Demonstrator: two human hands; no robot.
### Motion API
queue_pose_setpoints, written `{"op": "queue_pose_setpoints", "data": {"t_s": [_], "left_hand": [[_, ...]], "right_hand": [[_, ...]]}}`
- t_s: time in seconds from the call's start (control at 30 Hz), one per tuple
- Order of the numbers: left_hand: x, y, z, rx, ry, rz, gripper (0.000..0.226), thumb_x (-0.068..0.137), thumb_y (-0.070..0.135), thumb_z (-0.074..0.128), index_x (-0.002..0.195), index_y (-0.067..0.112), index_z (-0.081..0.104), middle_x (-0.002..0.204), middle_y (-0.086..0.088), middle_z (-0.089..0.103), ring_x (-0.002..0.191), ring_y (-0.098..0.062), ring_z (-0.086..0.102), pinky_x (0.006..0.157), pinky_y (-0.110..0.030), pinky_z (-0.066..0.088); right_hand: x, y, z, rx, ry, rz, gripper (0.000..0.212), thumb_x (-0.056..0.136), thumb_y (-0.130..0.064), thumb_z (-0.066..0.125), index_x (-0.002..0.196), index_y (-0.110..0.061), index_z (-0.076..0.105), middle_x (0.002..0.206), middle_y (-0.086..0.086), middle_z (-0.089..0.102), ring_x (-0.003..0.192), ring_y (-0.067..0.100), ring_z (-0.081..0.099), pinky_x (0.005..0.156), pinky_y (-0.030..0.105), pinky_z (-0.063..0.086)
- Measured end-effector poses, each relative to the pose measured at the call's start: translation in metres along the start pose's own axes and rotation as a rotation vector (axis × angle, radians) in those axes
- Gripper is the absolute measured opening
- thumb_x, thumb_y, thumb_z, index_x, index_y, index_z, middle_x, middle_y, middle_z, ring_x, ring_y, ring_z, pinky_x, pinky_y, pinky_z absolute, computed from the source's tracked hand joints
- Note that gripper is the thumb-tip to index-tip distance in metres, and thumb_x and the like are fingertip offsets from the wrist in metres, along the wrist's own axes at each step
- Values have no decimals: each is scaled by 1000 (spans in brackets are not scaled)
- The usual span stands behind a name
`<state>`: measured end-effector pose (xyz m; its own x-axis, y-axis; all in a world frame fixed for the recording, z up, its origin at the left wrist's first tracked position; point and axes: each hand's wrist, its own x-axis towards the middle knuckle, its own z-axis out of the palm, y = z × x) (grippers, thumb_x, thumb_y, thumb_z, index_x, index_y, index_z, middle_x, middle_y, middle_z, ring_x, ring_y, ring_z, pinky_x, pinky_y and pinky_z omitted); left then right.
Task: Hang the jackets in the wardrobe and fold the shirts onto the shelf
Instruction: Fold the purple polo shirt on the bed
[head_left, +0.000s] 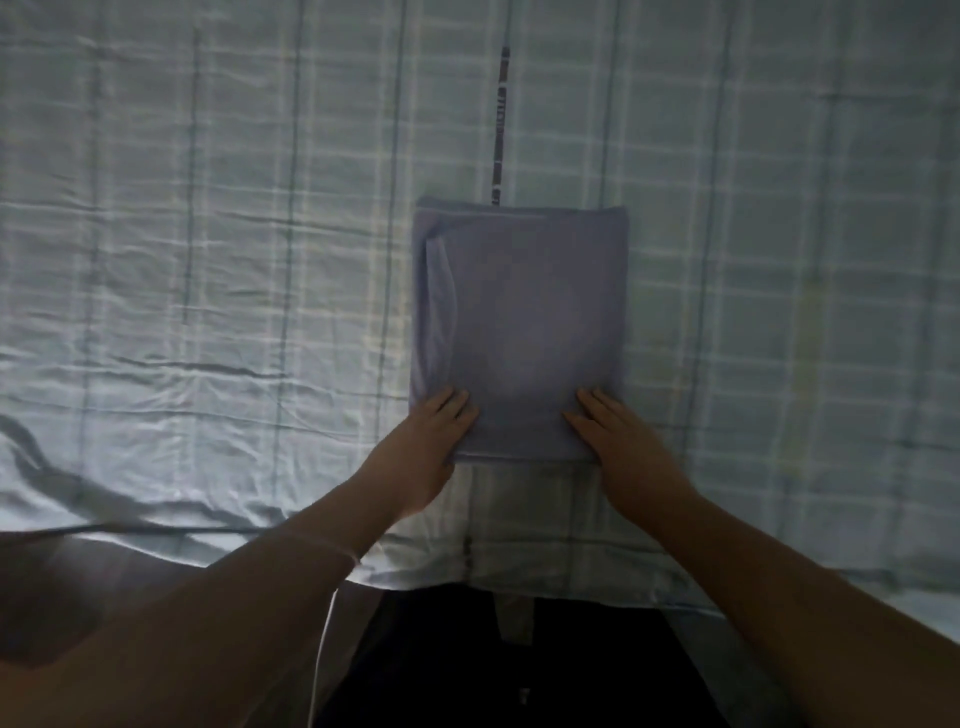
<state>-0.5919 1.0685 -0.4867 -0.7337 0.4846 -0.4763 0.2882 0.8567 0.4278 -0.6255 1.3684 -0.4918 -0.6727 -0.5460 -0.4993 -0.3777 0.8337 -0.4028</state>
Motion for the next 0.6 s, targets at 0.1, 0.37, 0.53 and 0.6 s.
{"op": "queue_pose_setpoints", "data": {"t_s": [0.1,0.37,0.53,0.6], "left_hand": [[-5,-2,-34,-376,159,-222,42,87,11,59,128,16,64,126,-4,65,115,-22,59,97,-28,43],[25,-24,-99,-715,401,-481,11,90,16,68,97,24,66,81,9,66,77,1,59,62,-14,41],[75,-38,-127,-685,586,-525,7,93,22,65,95,26,60,78,12,60,70,7,56,55,-11,37],[94,-46,-132,-627,625,-561,12,93,27,65,102,24,58,82,10,60,69,1,55,58,-16,37]], "right_hand": [[-1,3,-33,184,69,194,41,87,-13,46,121,-18,67,126,11,66,115,33,62,98,39,47],[37,9,-106,554,418,433,14,94,-14,59,100,-24,65,79,-4,63,76,19,58,59,27,33],[96,19,-120,587,561,495,11,100,-30,50,97,-24,60,83,-3,61,79,19,57,67,31,37],[118,26,-121,548,581,526,16,100,-33,49,95,-21,58,88,-1,62,83,20,56,72,31,38]]}}
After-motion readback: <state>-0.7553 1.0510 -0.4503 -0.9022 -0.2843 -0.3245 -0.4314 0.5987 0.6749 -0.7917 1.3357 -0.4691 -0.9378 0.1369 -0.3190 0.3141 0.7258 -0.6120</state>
